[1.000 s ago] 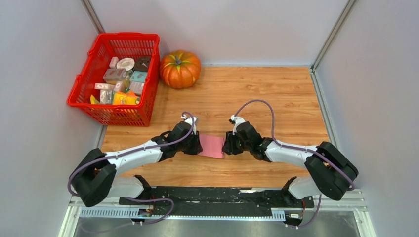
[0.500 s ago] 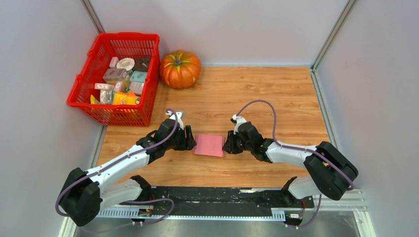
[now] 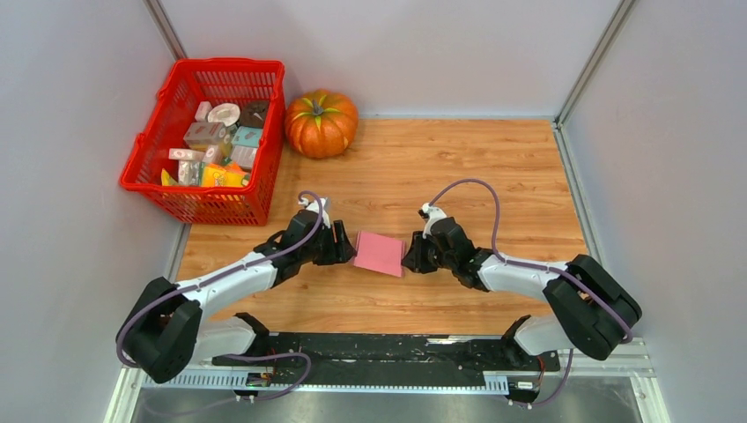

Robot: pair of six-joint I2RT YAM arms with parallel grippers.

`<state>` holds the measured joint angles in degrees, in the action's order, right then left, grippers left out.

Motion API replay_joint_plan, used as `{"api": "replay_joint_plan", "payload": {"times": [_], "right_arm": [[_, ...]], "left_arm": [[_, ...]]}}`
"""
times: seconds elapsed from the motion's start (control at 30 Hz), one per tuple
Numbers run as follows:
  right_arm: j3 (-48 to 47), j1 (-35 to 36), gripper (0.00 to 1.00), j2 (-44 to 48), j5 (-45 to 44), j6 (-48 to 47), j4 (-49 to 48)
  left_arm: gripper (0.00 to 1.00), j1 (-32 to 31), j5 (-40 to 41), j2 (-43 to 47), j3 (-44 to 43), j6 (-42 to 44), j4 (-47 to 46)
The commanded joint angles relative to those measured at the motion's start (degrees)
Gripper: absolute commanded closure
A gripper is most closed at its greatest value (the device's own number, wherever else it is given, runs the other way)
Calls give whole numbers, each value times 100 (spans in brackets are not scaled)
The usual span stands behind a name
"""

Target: Fold the paper box

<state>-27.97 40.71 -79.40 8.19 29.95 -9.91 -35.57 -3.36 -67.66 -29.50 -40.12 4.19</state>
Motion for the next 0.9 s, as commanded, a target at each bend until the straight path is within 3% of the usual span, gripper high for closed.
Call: {"api": "replay_joint_plan", "payload": {"times": [0.0, 0.17, 0.43, 0.5, 0.8, 0.83, 0.87], "right_arm": [[169, -54, 81, -50, -221, -139, 323], [160, -54, 81, -50, -203, -148, 306], [151, -63, 81, -67, -194, -157, 279], [142, -72, 81, -76, -186, -165, 288], [99, -72, 81, 11, -229, -139, 393], [-32, -72, 79, 64, -256, -139, 663], [-86, -81, 72, 134, -378, -113, 823]], "left_arm": [[34, -20, -613, -256, 58, -391, -1059], [34, -11, -553, 14, 216, -558, -1280], [33, -20, 72, 894, 208, -558, -612], [27, -11, -42, 842, 155, -585, -603], [25, -20, -218, 447, 58, -603, -726], [25, -11, -227, 394, 49, -585, -726], [25, -20, -244, 368, 41, -567, -717]]}}
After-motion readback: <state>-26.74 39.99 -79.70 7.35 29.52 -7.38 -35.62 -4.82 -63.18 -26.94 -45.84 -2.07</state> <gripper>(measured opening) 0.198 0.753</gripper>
